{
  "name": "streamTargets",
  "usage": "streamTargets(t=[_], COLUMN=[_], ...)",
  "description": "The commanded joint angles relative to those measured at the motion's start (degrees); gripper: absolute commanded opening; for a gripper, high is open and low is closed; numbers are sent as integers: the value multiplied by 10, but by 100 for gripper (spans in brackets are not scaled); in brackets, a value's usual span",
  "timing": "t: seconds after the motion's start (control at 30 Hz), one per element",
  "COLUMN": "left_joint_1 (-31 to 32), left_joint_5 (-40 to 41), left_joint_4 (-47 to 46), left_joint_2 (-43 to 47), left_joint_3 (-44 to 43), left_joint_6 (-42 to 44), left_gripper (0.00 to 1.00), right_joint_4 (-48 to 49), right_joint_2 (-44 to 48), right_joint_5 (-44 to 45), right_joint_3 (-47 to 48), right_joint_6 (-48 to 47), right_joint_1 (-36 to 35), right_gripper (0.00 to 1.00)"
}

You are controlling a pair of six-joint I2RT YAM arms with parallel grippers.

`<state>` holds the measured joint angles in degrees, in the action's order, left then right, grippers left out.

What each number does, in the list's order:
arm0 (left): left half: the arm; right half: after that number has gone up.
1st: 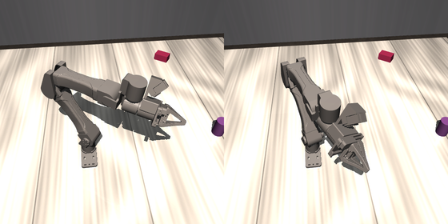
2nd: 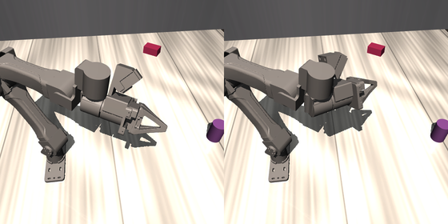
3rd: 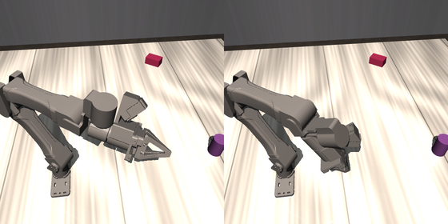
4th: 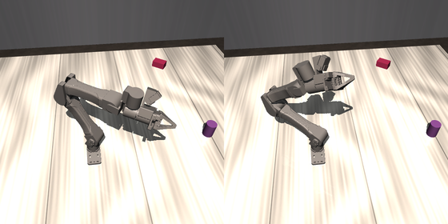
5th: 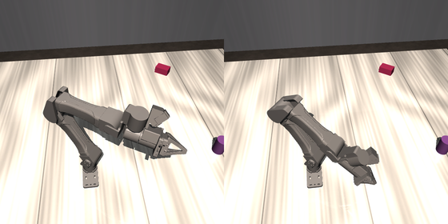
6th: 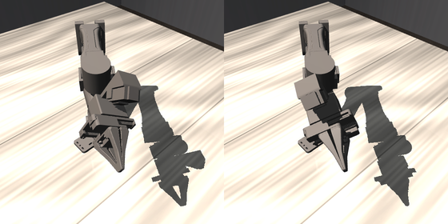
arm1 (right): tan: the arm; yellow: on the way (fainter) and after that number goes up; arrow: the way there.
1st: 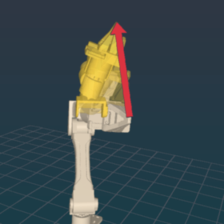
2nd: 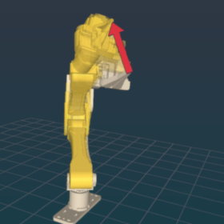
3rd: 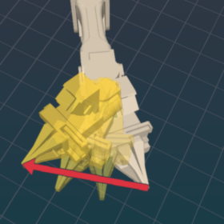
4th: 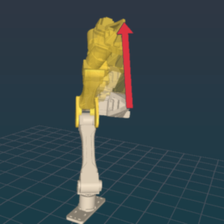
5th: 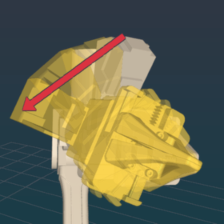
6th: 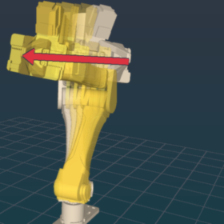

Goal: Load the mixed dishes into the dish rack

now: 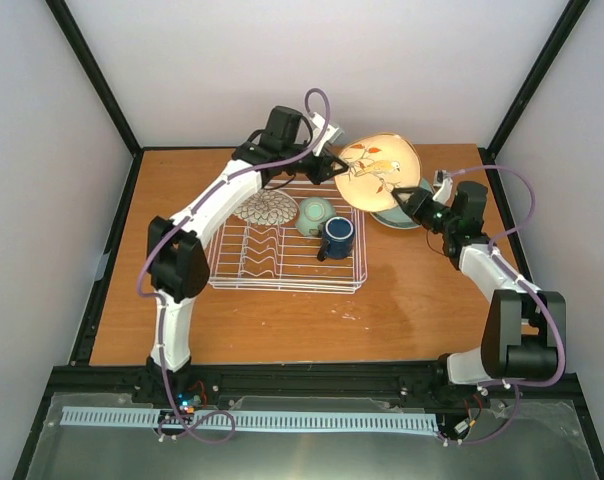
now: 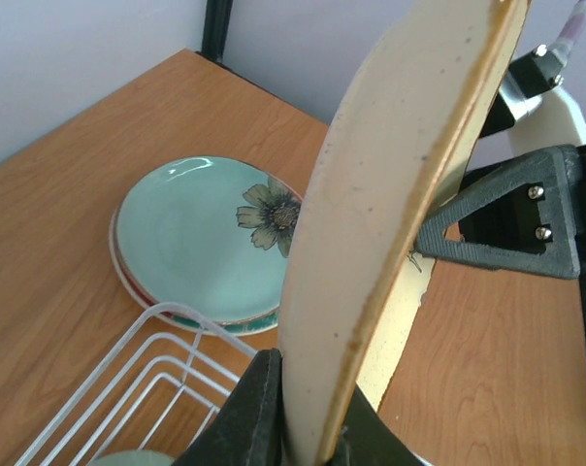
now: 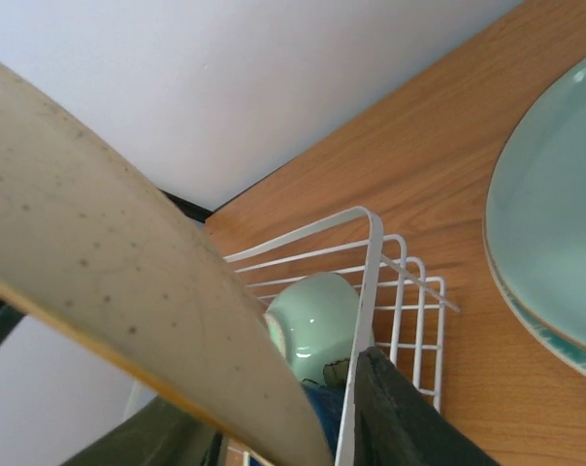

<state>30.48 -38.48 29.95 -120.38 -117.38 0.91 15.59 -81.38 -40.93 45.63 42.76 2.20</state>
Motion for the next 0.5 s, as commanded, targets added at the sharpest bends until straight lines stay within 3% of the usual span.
streamTargets(t=[0.0,0.33,0.47], left_joint_1=[7,-7,-8], left_joint_5=[38,125,161], left_joint_4=[-63,-105,-139], left_joint_2=[104,194,250], left_joint_3=[23,97,167], left_joint_6=[30,50,62], left_gripper=[1,1,1], right_joint_4=[-32,1,3], right_joint_2=[28,49,50], right_joint_5=[33,16,20], right_joint_3=[12,3,-1], right_joint_6=[-45,-55,-59], right_joint_1=[-2,6,11], right_gripper=[39,44,44])
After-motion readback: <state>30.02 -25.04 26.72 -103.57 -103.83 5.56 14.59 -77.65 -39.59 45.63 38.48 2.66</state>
